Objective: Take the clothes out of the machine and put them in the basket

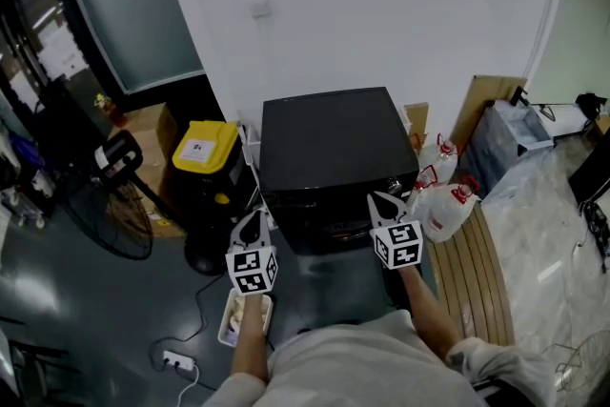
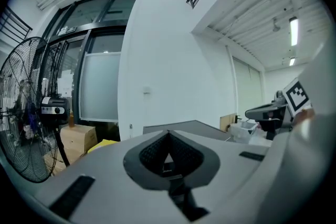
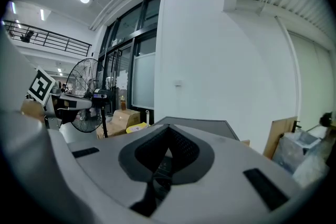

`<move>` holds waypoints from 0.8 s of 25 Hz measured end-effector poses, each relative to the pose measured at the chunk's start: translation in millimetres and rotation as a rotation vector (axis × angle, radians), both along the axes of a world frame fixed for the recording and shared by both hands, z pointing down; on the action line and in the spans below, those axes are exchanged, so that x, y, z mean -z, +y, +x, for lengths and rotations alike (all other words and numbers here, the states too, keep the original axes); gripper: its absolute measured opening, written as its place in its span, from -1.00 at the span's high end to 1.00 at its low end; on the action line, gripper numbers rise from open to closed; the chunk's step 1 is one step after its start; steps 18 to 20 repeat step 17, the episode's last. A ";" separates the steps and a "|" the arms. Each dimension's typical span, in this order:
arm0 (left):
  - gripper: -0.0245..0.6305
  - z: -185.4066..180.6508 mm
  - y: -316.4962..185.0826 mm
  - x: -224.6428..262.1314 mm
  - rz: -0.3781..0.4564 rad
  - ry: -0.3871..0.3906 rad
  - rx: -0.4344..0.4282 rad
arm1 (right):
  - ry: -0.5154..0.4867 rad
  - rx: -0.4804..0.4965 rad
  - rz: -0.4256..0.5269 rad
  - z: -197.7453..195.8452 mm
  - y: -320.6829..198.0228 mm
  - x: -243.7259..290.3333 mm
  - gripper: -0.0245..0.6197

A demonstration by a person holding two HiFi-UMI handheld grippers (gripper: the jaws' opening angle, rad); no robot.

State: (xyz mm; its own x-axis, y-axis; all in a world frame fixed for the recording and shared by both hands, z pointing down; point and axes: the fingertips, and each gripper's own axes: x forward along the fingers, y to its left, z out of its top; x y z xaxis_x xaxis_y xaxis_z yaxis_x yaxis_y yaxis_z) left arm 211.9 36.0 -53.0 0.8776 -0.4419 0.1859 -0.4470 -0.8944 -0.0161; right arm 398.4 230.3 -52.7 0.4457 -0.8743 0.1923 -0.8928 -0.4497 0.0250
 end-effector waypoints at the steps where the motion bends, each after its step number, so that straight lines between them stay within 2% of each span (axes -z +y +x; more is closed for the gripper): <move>1: 0.87 1.6 -0.3 0.5 0.001 -0.001 -0.002 | 0.000 0.000 -0.002 0.3 -0.5 -1.0 0.85; 20: 0.87 12.6 0.0 -2.5 -0.005 -0.009 -0.017 | -0.003 0.014 -0.030 -1.7 -9.6 -11.4 0.86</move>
